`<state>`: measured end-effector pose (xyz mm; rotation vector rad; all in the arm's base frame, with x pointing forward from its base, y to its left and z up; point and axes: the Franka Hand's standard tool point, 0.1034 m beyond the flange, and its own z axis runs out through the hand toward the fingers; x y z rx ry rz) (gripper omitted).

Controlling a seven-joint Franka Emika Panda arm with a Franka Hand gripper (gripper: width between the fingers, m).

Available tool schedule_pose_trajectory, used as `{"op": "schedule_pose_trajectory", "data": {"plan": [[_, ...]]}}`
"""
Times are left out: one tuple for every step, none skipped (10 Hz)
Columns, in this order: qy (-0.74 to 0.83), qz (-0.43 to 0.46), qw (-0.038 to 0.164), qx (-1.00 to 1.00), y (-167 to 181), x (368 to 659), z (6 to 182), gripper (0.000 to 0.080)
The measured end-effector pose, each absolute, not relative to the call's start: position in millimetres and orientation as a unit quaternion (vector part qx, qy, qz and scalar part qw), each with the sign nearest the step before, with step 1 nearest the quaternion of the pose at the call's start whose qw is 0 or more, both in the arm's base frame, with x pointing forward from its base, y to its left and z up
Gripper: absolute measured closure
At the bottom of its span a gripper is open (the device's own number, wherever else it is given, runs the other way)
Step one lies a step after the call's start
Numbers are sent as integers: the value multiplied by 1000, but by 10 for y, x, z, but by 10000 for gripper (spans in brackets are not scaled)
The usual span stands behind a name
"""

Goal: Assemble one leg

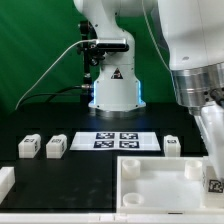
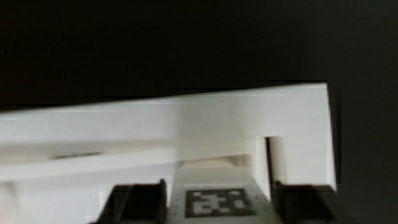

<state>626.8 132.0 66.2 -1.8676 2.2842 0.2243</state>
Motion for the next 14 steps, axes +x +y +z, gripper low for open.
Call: {"op": "schedule_pose_trajectory", "data": {"plan": [[775, 76, 90, -621, 1312, 6269, 662, 509], [772, 76, 90, -625, 1316, 6267, 661, 509], [772, 76, 90, -625, 1318, 6266, 661, 408], [771, 76, 90, -626, 1320, 6266, 661, 269], [771, 76, 90, -626, 1320, 6266, 661, 187], [770, 75, 90, -627, 1322, 6266, 661, 157], [766, 76, 91, -631, 1335, 6261, 667, 157], [751, 79, 91, -649, 1372, 6248, 719, 152], [745, 79, 94, -656, 1400, 6255, 786, 152], [743, 84, 93, -658, 1431, 6241, 843, 150], [742, 83, 93, -659, 1428, 6242, 834, 150], [742, 84, 92, -659, 1427, 6237, 821, 150], [742, 84, 92, -659, 1429, 6236, 821, 150], [742, 84, 92, -659, 1430, 6236, 819, 150]]}}
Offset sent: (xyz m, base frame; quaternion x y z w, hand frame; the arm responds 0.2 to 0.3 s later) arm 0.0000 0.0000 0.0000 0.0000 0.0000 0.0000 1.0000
